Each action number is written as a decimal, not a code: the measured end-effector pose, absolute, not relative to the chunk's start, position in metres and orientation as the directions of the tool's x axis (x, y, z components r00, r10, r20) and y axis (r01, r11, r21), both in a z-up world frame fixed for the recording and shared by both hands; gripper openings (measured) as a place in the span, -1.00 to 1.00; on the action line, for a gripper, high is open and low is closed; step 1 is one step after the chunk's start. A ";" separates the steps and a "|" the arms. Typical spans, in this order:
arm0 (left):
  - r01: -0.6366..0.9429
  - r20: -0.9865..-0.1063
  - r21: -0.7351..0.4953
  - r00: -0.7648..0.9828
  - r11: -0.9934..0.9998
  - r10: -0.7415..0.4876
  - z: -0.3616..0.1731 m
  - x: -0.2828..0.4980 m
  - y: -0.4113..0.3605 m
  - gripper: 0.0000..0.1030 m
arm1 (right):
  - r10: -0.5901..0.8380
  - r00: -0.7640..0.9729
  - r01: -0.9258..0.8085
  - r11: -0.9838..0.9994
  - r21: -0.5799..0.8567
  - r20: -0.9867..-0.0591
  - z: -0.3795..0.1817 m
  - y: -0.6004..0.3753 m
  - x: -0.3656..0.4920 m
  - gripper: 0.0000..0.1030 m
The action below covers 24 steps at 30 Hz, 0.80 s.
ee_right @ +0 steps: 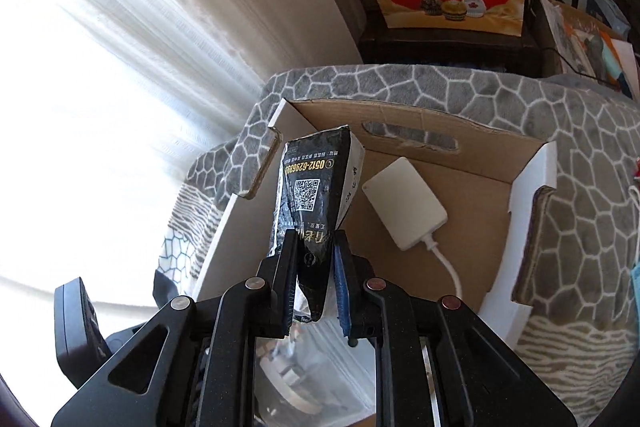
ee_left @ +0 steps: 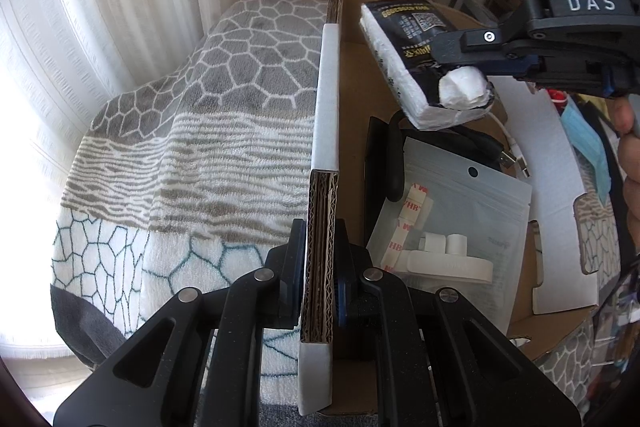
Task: Organize objects
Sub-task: 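Carry the black-and-white package into the box and release it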
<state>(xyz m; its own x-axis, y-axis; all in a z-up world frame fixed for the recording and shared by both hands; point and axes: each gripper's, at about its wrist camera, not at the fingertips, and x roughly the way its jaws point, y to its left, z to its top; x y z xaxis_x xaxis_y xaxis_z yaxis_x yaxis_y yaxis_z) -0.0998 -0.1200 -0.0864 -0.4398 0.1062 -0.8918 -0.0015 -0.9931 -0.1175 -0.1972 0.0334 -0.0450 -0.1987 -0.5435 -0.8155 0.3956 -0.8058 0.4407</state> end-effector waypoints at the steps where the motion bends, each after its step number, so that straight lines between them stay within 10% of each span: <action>1: -0.001 -0.892 -0.118 -0.440 -0.993 0.106 -0.086 -0.100 -0.120 -0.79 | -0.547 -0.196 0.377 -0.808 0.453 -0.814 -0.049 0.033 -0.199 -0.65; 10: -0.003 -0.893 -0.114 -0.439 -0.994 0.103 -0.086 -0.099 -0.120 -0.79 | -0.500 -0.237 0.406 -0.830 0.383 -0.833 -0.048 0.032 -0.199 -0.16; 24: -0.006 -0.894 -0.104 -0.438 -0.995 0.096 -0.085 -0.099 -0.121 -0.79 | -0.394 -0.390 0.419 -0.881 0.221 -0.832 -0.003 0.104 -0.194 -0.16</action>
<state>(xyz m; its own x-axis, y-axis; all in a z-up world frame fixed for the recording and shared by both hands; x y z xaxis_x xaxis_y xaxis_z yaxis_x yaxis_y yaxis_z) -0.0989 -0.1208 -0.0848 -0.4377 0.0963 -0.8939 -0.0061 -0.9945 -0.1041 -0.1936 0.1041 -0.0028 -0.3903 -0.3943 -0.8320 0.4186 -0.8808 0.2210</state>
